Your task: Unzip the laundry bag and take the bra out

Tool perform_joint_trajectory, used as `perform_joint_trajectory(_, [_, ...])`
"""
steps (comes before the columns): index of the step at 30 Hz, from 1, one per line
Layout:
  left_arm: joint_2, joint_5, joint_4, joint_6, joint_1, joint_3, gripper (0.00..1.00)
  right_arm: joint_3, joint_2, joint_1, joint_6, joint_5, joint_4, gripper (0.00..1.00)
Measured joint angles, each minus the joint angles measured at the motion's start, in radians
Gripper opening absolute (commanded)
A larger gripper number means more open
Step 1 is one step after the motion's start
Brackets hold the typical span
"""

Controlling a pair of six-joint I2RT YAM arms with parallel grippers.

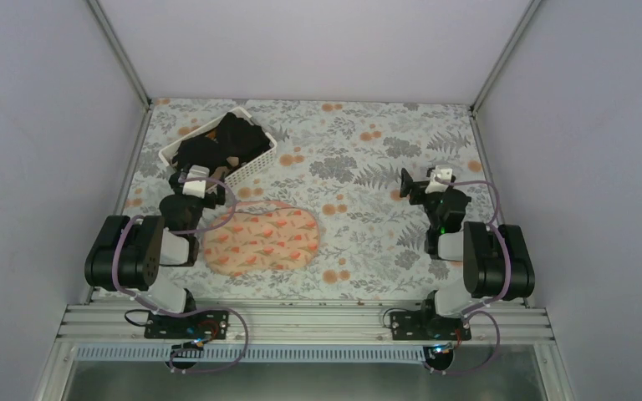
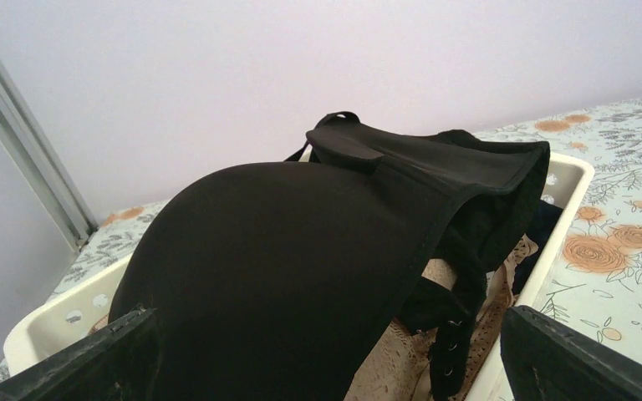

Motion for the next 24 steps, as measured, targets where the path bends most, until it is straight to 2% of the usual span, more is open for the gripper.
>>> perform_joint_trajectory(4, [0.000, 0.000, 0.000, 0.000, 0.000, 0.000, 1.00, 0.019, -0.006, 0.000, -0.001, -0.002, -0.047, 1.00])
perform_joint_trajectory(12, [-0.014, -0.014, -0.019, -0.004, 0.000, 0.000, 1.00, 0.404, -0.107, 0.000, 0.027, -0.009, -0.551, 1.00])
perform_joint_trajectory(15, [-0.107, -0.029, -0.143, -0.025, 0.018, 0.024, 1.00, 0.461, -0.181, 0.000, 0.041, -0.051, -0.662, 0.98])
perform_joint_trajectory(20, [-0.218, -0.013, -0.409, -0.029, 0.077, 0.188, 1.00, 0.478, -0.294, 0.003, 0.100, -0.135, -0.804, 0.85])
perform_joint_trajectory(24, [-0.287, 0.021, -0.678, 0.003, 0.097, 0.313, 1.00, 0.533, -0.306, 0.064, 0.140, -0.156, -0.942, 0.84])
